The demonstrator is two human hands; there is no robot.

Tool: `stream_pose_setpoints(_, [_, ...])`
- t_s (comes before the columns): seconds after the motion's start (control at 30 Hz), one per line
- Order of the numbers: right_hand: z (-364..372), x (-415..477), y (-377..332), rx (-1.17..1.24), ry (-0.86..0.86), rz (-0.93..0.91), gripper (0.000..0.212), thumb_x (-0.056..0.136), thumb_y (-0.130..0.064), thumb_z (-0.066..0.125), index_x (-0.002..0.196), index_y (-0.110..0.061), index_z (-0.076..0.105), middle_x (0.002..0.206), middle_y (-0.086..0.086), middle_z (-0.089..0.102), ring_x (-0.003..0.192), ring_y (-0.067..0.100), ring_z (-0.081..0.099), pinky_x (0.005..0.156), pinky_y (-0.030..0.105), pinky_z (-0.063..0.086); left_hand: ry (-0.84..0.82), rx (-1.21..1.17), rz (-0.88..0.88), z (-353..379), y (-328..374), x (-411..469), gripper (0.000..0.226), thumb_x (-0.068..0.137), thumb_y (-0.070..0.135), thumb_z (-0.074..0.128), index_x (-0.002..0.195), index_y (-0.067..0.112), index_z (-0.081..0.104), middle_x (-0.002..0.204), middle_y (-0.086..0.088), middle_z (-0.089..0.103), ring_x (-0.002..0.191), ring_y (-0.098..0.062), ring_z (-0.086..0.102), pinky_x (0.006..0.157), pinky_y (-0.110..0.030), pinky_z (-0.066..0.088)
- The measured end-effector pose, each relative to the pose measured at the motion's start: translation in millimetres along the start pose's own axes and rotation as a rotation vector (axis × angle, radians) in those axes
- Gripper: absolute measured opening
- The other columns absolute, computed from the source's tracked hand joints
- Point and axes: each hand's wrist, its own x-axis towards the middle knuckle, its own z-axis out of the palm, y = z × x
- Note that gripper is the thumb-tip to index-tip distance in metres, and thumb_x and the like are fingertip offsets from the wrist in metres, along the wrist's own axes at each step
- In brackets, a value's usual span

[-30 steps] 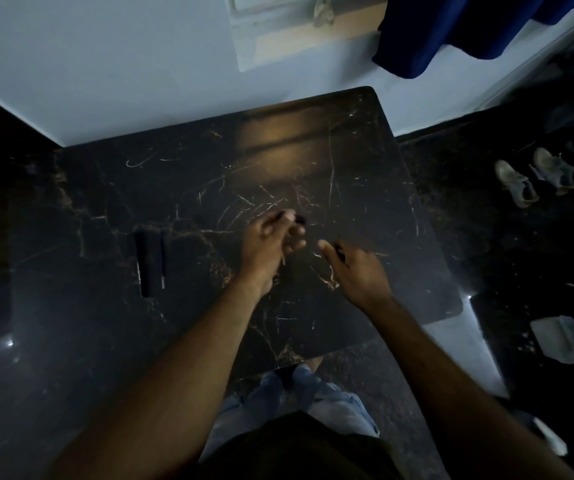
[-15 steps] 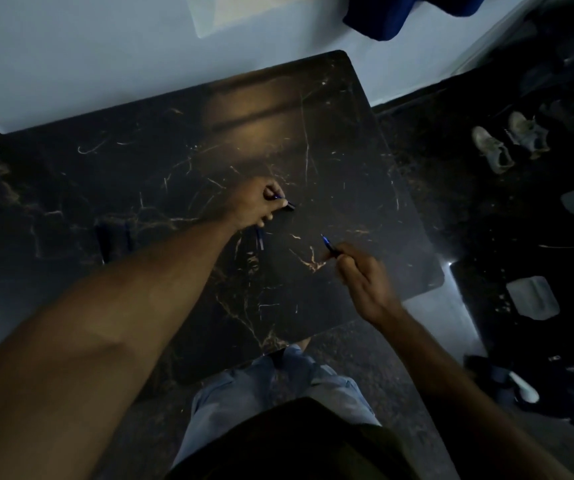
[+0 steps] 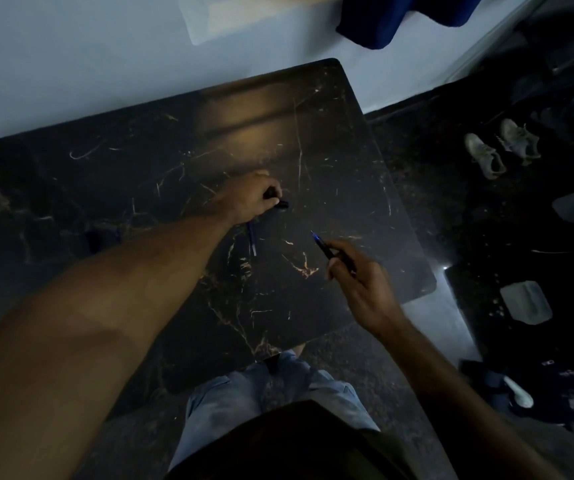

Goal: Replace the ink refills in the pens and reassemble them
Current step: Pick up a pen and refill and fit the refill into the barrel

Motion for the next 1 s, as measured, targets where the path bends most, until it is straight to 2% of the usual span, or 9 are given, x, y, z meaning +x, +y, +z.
stream_pose_setpoints(0.17, [-2, -6, -8, 0.138, 0.026, -0.013, 0.02, 0.106, -0.007, 0.055, 0.126, -0.009, 0.055, 0.093, -0.002, 0.073, 0.074, 0.003, 0.067, 0.064, 0.015, 0.045, 0.022, -0.013, -0.053, 4, -1, 0, 0.015, 0.102, 0.022, 0.069, 0.115, 0.022, 0.077, 0.122, -0.003, 0.068, 0.112, -0.023, 0.067, 0.095, -0.042, 0.056])
stream_pose_setpoints(0.23, [-2, -6, -15, 0.284, 0.026, 0.05, 0.017, 0.105, -0.005, 0.056, 0.121, -0.006, 0.055, 0.094, 0.005, 0.076, 0.07, 0.004, 0.066, 0.063, 0.02, 0.048, 0.076, -0.084, -0.119, 3, 3, -2, 0.015, 0.104, 0.02, 0.066, 0.115, 0.02, 0.076, 0.122, -0.003, 0.071, 0.109, -0.021, 0.068, 0.095, -0.042, 0.056])
stream_pose_setpoints(0.3, [-5, -6, -25, 0.473, 0.044, 0.082, 0.014, 0.104, -0.004, 0.058, 0.118, -0.001, 0.057, 0.093, 0.015, 0.076, 0.062, 0.015, 0.062, 0.055, 0.033, 0.048, 0.172, -0.331, -0.23, -6, 22, -8, 0.017, 0.107, 0.014, 0.06, 0.115, 0.018, 0.075, 0.113, -0.003, 0.073, 0.089, -0.015, 0.068, 0.078, -0.037, 0.056])
stream_pose_setpoints(0.37, [-11, -4, -40, 0.61, 0.082, 0.063, 0.018, 0.101, -0.008, 0.062, 0.115, 0.002, 0.061, 0.09, 0.02, 0.075, 0.055, 0.021, 0.058, 0.046, 0.034, 0.047, 0.198, -0.755, -0.265, -29, 54, -23, 0.025, 0.11, 0.008, 0.051, 0.113, 0.015, 0.074, 0.096, -0.005, 0.072, 0.064, -0.011, 0.06, 0.054, -0.031, 0.049])
stream_pose_setpoints(0.43, [-21, 0, -58, 0.682, 0.119, 0.036, 0.02, 0.099, -0.012, 0.066, 0.113, 0.002, 0.067, 0.083, 0.019, 0.074, 0.048, 0.018, 0.056, 0.039, 0.028, 0.044, 0.15, -1.091, -0.135, -58, 84, -50, 0.032, 0.111, 0.015, 0.045, 0.114, 0.011, 0.076, 0.089, -0.005, 0.07, 0.061, -0.014, 0.061, 0.047, -0.026, 0.049])
stream_pose_setpoints(0.5, [-32, 5, -77, 0.697, 0.139, 0.008, 0.016, 0.099, -0.013, 0.069, 0.11, -0.002, 0.071, 0.075, 0.015, 0.071, 0.042, 0.014, 0.051, 0.037, 0.023, 0.039, 0.097, -1.252, 0.05, -87, 104, -83, 0.036, 0.11, 0.029, 0.047, 0.117, 0.011, 0.078, 0.094, -0.005, 0.073, 0.073, -0.016, 0.068, 0.052, -0.028, 0.055])
stream_pose_setpoints(0.63, [-53, 18, -120, 0.733, 0.101, -0.024, 0.014, 0.095, -0.02, 0.075, 0.099, -0.007, 0.072, 0.068, 0.011, 0.067, 0.04, 0.015, 0.048, 0.038, 0.021, 0.035, 0.296, -1.111, 0.211, -130, 123, -131, 0.015, 0.098, 0.016, 0.076, 0.113, 0.017, 0.079, 0.111, -0.006, 0.078, 0.096, -0.021, 0.076, 0.07, -0.037, 0.067])
stream_pose_setpoints(0.77, [-61, 20, -155, 0.889, -0.001, -0.046, 0.007, 0.093, -0.011, 0.069, 0.096, -0.005, 0.07, 0.072, 0.016, 0.069, 0.044, 0.017, 0.053, 0.038, 0.02, 0.039, 0.471, -0.989, 0.211, -152, 130, -150, 0.021, 0.093, 0.004, 0.081, 0.109, 0.018, 0.079, 0.107, -0.012, 0.079, 0.095, -0.026, 0.078, 0.076, -0.054, 0.068])
stream_pose_setpoints(1.0, [-50, 10, -194, 1.078, 0.027, -0.072, 0.005, 0.086, -0.014, 0.075, 0.082, -0.012, 0.075, 0.066, 0.005, 0.068, 0.048, 0.01, 0.061, 0.04, 0.015, 0.043, 0.663, -0.591, 0.363, -184, 136, -181, 0.017, 0.092, 0.015, 0.085, 0.107, 0.007, 0.08, 0.1, 0.0, 0.077, 0.091, -0.016, 0.075, 0.073, -0.035, 0.065])
